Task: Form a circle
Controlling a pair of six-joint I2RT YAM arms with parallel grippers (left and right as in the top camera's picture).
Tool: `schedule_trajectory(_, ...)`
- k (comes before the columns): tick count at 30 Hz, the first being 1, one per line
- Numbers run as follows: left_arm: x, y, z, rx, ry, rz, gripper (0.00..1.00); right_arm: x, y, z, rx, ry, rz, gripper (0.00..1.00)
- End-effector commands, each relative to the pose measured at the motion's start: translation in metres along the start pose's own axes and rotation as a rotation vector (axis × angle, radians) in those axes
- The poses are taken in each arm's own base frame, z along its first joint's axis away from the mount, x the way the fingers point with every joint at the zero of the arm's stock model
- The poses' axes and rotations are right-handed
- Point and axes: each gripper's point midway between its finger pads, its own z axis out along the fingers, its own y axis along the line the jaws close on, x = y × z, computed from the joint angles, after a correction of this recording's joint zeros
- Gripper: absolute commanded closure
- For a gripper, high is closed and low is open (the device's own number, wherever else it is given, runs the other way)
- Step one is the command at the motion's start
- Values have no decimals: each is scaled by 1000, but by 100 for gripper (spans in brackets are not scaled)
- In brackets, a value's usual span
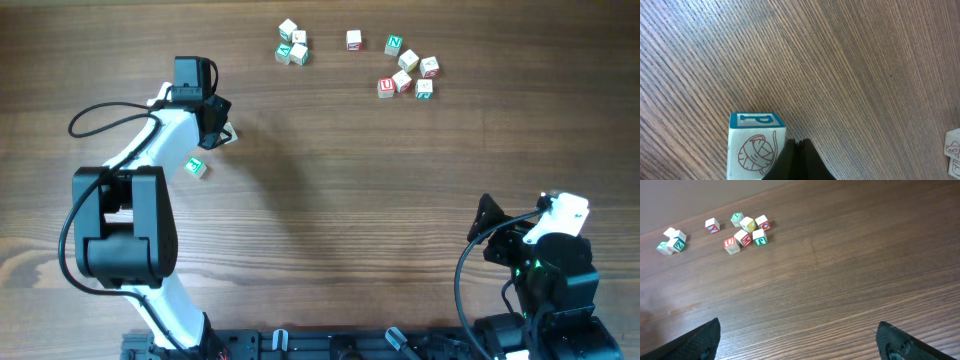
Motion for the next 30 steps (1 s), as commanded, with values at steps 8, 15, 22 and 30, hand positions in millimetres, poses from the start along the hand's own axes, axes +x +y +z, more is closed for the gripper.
schedule_trajectory(8,0,-4,1,9,13,-18,96,2,1,2,-7,9,-12,0)
schedule_trajectory(15,1,-3,1,2,17,-18,96,2,1,2,-7,9,-12,0)
schedule_trajectory(22,2,-2,1,1,18,-18,96,2,1,2,-7,9,-12,0)
schedule_trajectory(30,-12,-28,0,106,-34,-27,94,2,1,2,-7,9,-12,0)
